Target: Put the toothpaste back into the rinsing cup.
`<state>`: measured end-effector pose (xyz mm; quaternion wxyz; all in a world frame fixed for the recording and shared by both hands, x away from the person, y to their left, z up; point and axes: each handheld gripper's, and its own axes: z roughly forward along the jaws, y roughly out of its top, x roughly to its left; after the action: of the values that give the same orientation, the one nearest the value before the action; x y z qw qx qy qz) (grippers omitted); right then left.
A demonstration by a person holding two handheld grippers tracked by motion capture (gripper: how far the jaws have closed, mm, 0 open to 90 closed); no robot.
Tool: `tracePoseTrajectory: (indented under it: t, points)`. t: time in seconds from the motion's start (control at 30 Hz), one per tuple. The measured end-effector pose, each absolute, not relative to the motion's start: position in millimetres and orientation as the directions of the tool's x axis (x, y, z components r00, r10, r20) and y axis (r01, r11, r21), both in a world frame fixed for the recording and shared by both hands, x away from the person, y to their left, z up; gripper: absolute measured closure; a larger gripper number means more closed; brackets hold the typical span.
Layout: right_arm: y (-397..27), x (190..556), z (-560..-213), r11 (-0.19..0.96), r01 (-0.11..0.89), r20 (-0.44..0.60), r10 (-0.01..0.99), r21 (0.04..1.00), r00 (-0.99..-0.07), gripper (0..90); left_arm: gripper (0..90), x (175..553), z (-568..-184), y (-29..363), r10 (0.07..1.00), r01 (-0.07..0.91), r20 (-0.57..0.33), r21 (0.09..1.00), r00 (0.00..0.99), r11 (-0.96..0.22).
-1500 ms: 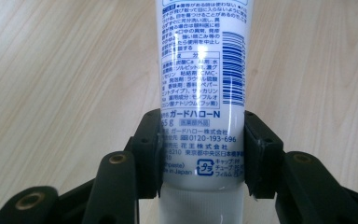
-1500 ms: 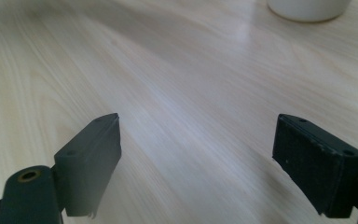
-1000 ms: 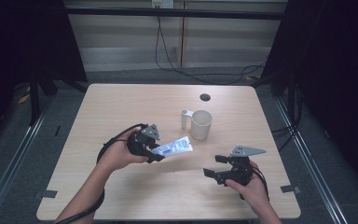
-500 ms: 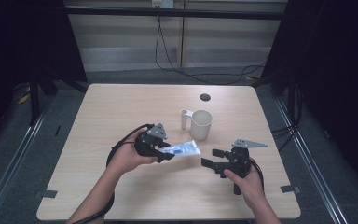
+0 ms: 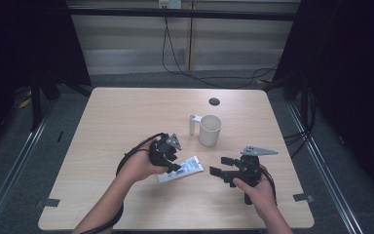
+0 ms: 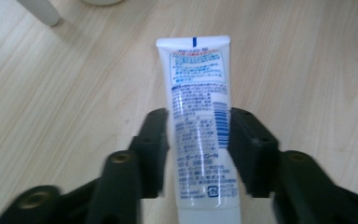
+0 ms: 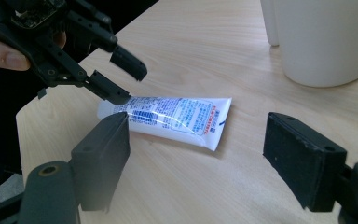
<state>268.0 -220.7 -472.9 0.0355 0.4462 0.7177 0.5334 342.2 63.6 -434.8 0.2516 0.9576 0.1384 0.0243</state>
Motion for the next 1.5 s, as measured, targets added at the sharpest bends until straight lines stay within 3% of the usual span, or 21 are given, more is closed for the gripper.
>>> tracePoseTrajectory:
  t: [0.03,0.07,0.33,0.67,0.93,1.0,1.2,1.27,1.5]
  points:
    - [-221.8,267.8,-474.9,0.016,0.603,0.436,0.675,0.798,-0.595,22.5,45.1,342.4,-439.2,58.9,0.282,0.272,-0.037,0.409,0.959,-0.871]
    - [-221.8,267.8,-474.9,0.016,0.603,0.436,0.675,0.798,-0.595,22.5,44.3,342.4,-439.2,58.9,0.282,0.272,-0.037,0.409,0.959,-0.871]
    - [-220.6,267.0,-483.4,0.036,0.618,0.436,0.678,0.785,-0.593,22.5,48.0,347.5,-467.6,39.1,0.293,0.299,-0.056,0.165,0.954,-0.94]
    - [-220.9,266.6,-482.9,0.036,0.613,0.432,0.677,0.789,-0.596,22.5,49.7,349.0,-467.2,23.1,0.326,0.327,-0.04,0.045,0.945,-0.944]
    - [-221.4,265.9,-484.1,0.042,0.617,0.432,0.676,0.786,-0.596,22.5,60.4,344.2,-464.9,28.1,0.349,0.35,-0.026,0.098,0.937,-0.932]
    - [-222.7,265.8,-483.8,0.041,0.616,0.432,0.677,0.787,-0.596,22.5,61.3,343.0,-464.1,31.5,0.378,0.383,-0.06,0.124,0.924,-0.916]
    - [-225.8,265.0,-485.3,0.027,0.622,0.444,0.676,0.783,-0.588,22.5,61.7,342.8,-448.7,38.5,0.405,0.412,-0.079,0.245,0.911,-0.878]
    - [-225.9,265.5,-486.0,0.014,0.622,0.45,0.677,0.783,-0.582,22.5,61.6,341.4,-439.9,38.6,0.411,0.415,-0.084,0.324,0.908,-0.85]
    - [-224.8,266.8,-484.1,-0.051,0.619,0.491,0.661,0.784,-0.568,22.6,61.5,329.9,-429.2,29.3,0.406,0.395,-0.07,0.426,0.911,-0.814]
